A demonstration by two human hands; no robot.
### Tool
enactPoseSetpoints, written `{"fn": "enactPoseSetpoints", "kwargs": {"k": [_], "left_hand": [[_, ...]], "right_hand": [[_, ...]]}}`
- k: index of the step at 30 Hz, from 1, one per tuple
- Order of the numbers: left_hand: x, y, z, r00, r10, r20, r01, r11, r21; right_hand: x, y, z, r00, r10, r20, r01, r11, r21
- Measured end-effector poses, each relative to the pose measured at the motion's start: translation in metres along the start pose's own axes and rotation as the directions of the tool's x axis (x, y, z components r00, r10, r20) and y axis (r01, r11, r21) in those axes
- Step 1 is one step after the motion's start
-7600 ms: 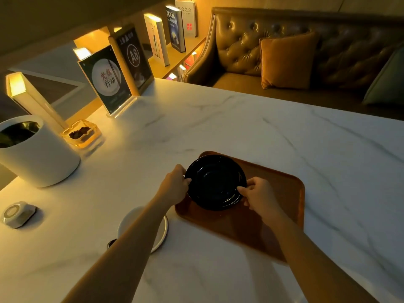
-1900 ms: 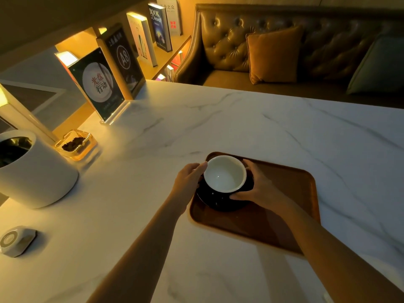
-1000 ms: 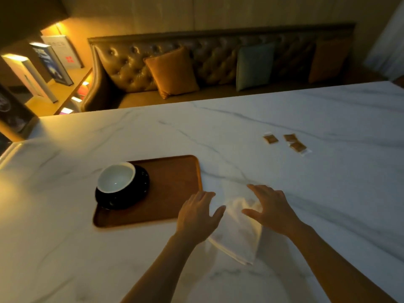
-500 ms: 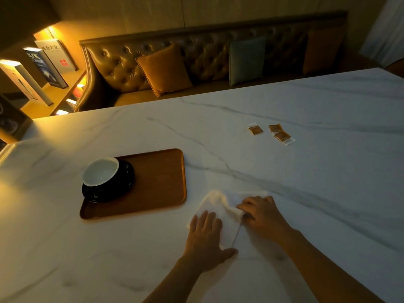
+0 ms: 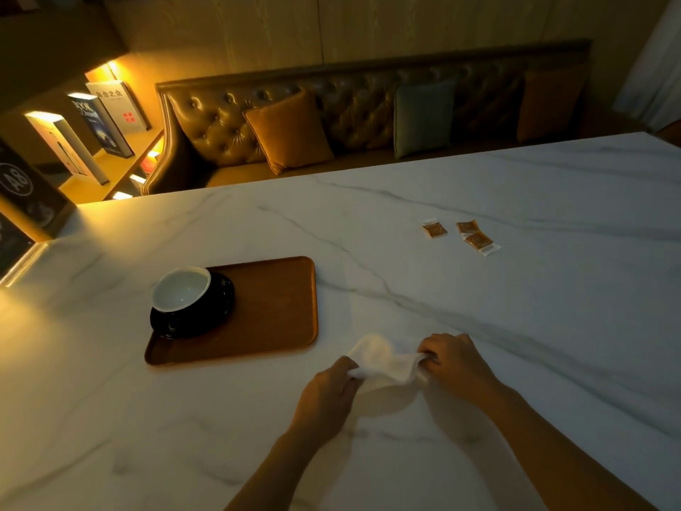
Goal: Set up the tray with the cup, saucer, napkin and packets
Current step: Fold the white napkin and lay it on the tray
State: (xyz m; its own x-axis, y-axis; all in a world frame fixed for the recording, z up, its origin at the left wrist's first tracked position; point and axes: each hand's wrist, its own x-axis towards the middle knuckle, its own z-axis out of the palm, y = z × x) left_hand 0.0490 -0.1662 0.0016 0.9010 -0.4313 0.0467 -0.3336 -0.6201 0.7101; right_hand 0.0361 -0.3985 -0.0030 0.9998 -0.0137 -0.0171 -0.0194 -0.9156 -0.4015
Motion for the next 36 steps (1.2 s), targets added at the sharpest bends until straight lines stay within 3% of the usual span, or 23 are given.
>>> {"fn": "enactPoseSetpoints", "kwargs": {"k": [6, 11, 14, 19, 23, 28, 32, 36], "left_hand": [[0.015, 0.018, -0.026, 0.993, 0.048, -0.104, -0.061, 0.990, -0.125], [0.029, 0.039, -0.049, 0.989, 0.049, -0.141, -0.074, 0.981, -0.179], [0.038, 0.051, -0.059, 0.994, 0.065, -0.093, -0.078, 0.986, -0.145], [0.050, 0.067, -0.073, 0.990, 0.111, -0.087, -0.121, 0.985, -0.122], [0.055, 0.073, -0.081, 0.994, 0.068, -0.083, -0.087, 0.965, -0.247], [0.052, 0.072, -0.085, 0.998, 0.052, -0.024, -0.057, 0.918, -0.393], [0.051, 0.067, -0.090, 0.994, 0.087, -0.069, -0.103, 0.953, -0.286], [0.052, 0.065, -0.092, 0.992, 0.110, -0.061, -0.121, 0.968, -0.219]], "right_hand": [[0.001, -0.005, -0.011, 1.000, -0.004, 0.013, 0.003, 1.000, 0.016], [0.005, -0.028, -0.034, 0.995, -0.070, 0.065, 0.046, 0.946, 0.320], [0.007, -0.048, -0.050, 0.988, -0.135, 0.081, 0.080, 0.876, 0.475], [0.012, -0.076, -0.074, 0.988, -0.144, -0.046, 0.140, 0.760, 0.634], [0.017, -0.086, -0.085, 0.982, -0.072, -0.174, 0.176, 0.677, 0.715], [0.020, -0.086, -0.089, 0.985, 0.043, -0.165, 0.111, 0.574, 0.811], [0.023, -0.088, -0.090, 0.970, 0.113, -0.217, 0.127, 0.527, 0.840], [0.025, -0.092, -0.088, 0.966, 0.091, -0.242, 0.162, 0.517, 0.841]]}}
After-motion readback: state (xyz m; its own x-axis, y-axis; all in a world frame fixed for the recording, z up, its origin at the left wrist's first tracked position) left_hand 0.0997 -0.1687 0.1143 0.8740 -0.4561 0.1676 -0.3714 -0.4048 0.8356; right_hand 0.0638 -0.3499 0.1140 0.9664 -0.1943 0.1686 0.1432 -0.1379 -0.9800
